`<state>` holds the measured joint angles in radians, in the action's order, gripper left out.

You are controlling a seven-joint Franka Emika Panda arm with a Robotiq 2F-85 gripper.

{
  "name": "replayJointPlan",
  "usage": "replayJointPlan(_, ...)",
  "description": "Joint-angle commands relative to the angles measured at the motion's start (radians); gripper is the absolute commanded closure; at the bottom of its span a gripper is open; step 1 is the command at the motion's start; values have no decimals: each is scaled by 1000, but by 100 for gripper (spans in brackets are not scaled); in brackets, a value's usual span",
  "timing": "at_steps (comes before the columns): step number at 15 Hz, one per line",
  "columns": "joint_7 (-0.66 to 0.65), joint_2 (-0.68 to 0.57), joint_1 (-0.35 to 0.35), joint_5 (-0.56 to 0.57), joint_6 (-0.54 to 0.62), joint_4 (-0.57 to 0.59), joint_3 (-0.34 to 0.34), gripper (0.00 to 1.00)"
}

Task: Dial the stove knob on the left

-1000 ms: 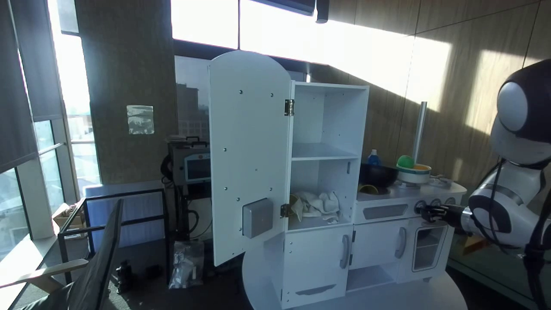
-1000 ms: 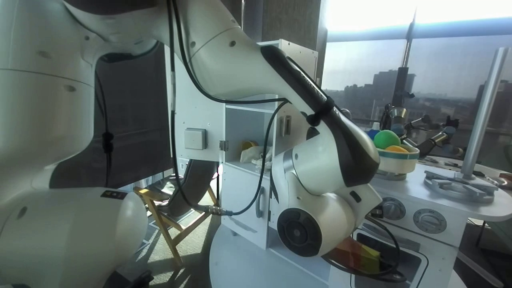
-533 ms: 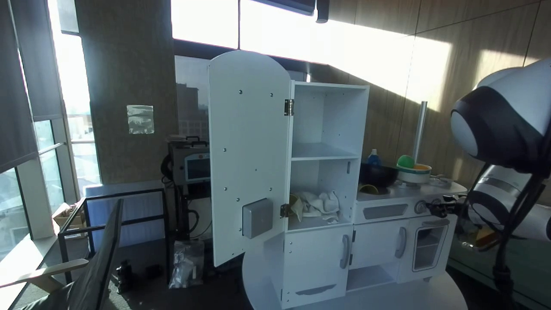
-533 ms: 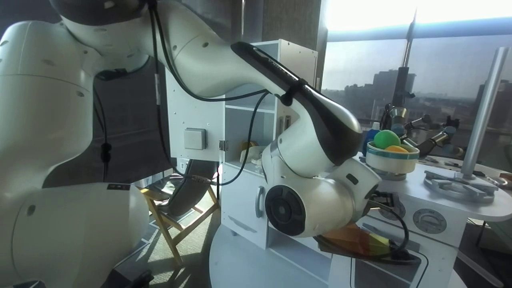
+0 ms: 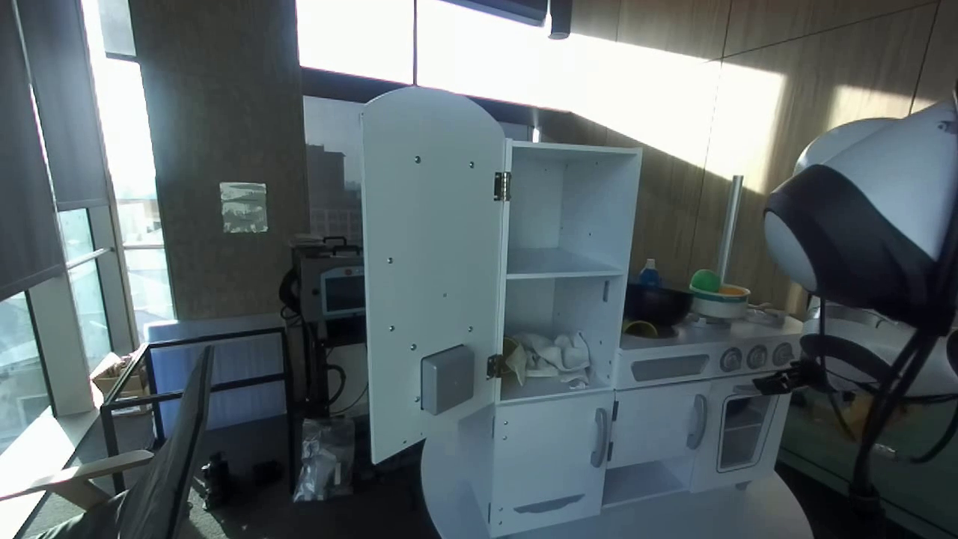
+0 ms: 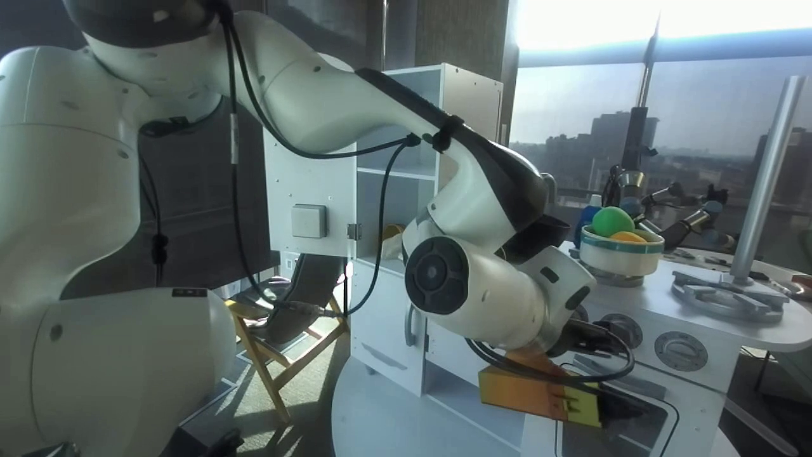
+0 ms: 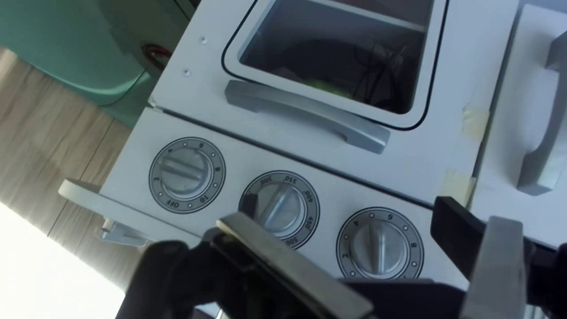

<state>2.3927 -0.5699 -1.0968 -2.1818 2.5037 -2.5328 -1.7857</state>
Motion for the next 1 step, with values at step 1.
replayJointPlan(1, -245, 12, -91, 283, 90, -28, -28, 0)
